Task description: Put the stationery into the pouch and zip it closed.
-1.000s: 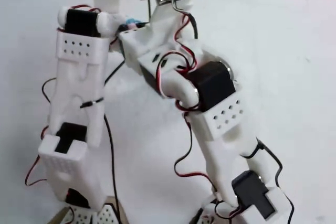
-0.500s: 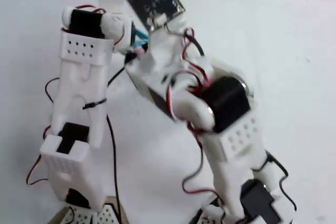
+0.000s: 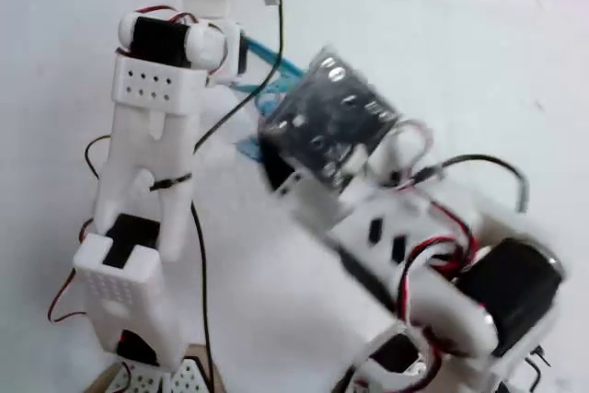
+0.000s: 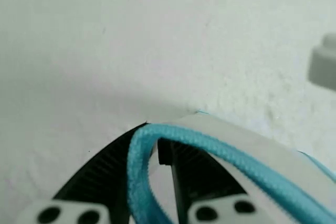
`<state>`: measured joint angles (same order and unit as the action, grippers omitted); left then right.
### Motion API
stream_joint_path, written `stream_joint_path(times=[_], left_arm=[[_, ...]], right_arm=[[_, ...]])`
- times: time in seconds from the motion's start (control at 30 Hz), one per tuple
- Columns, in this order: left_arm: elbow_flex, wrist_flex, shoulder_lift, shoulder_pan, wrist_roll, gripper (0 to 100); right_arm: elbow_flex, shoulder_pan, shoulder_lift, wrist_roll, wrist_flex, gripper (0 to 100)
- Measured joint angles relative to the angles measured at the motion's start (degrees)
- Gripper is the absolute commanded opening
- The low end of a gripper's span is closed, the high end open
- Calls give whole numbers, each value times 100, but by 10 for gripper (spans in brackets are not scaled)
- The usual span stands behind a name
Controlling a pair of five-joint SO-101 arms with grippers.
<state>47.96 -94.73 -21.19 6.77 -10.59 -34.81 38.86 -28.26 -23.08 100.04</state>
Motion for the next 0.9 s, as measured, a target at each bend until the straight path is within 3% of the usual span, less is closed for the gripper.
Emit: stream_joint_path(times=[0.2,0.4,0.9], left_arm=[[0,0,0,0,0,22],[0,0,0,0,0,22],[0,0,0,0,0,22]], right_arm=[[1521,-1064,18,-651,-132,252],[2901,-1125,18,-747,-1116,252],[3868,-1108,18,-747,-2822,251]])
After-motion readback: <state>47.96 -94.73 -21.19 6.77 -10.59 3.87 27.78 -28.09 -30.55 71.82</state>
